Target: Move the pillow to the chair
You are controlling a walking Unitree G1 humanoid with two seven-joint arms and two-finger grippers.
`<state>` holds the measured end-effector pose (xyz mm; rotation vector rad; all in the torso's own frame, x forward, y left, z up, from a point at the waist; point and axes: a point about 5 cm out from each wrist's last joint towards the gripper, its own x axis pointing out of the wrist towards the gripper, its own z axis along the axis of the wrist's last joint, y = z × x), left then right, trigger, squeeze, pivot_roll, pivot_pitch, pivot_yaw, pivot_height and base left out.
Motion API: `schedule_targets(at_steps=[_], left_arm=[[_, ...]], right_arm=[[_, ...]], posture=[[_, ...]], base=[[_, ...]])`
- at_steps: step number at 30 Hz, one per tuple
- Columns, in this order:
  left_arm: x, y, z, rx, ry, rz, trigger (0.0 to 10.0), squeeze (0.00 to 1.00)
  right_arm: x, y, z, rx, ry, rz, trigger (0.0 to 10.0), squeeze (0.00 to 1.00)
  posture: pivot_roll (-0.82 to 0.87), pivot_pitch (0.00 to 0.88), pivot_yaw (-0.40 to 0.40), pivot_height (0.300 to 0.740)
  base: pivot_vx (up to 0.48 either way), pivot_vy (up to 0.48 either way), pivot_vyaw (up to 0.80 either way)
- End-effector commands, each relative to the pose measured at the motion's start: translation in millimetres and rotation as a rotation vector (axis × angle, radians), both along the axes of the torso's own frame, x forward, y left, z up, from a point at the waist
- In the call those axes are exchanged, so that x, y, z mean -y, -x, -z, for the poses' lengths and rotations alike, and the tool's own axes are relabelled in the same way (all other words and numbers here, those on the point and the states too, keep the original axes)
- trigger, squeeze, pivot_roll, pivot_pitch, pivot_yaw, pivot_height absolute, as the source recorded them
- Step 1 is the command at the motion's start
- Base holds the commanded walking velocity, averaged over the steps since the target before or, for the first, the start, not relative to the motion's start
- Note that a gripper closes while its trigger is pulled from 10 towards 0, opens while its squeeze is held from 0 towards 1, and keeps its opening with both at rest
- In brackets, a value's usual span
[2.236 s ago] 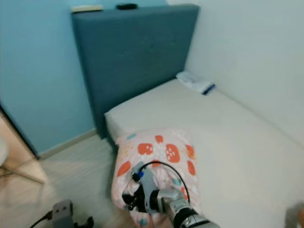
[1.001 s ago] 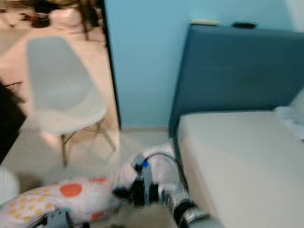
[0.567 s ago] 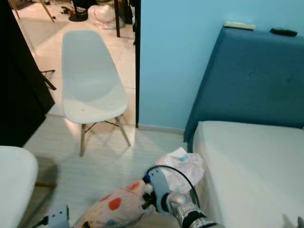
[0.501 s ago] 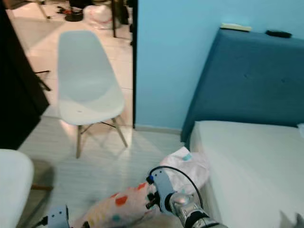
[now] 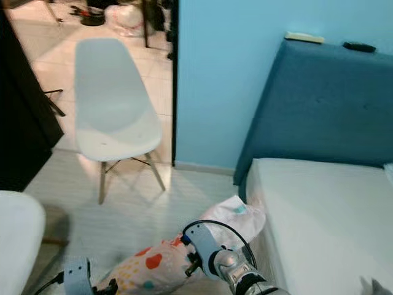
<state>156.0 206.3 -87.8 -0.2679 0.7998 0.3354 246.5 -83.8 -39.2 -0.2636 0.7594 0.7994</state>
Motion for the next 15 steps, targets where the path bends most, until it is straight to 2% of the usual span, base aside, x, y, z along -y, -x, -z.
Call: schedule_targets(at_steps=[1,2,15], left_arm=[[4.1,6.6,3.9,-0.028,0.016,-0.004,10.0,0.00],[3.8,7.0,4.0,-0.028,0.017,-0.007,10.0,0.00],[2.7,12.5,6.0,-0.046,0.013,-0.013,10.0,0.00]], right_arm=[[-1.4,-1.9,-2.1,0.023,-0.007,-0.010,10.0,0.00],[-1.5,-2.2,-2.3,0.025,-0.006,-0.008,10.0,0.00],[-4.4,-7.2,-6.6,0.056,-0.045,0.051,10.0,0.00]], posture=[[0.12,0.044,-0.132,0.740],[0.12,0.044,-0.132,0.740],[0.11,0.065,-0.126,0.740]], base=[[0.000,0.000,0.80],[0.000,0.000,0.76],[0.000,0.000,0.00]])
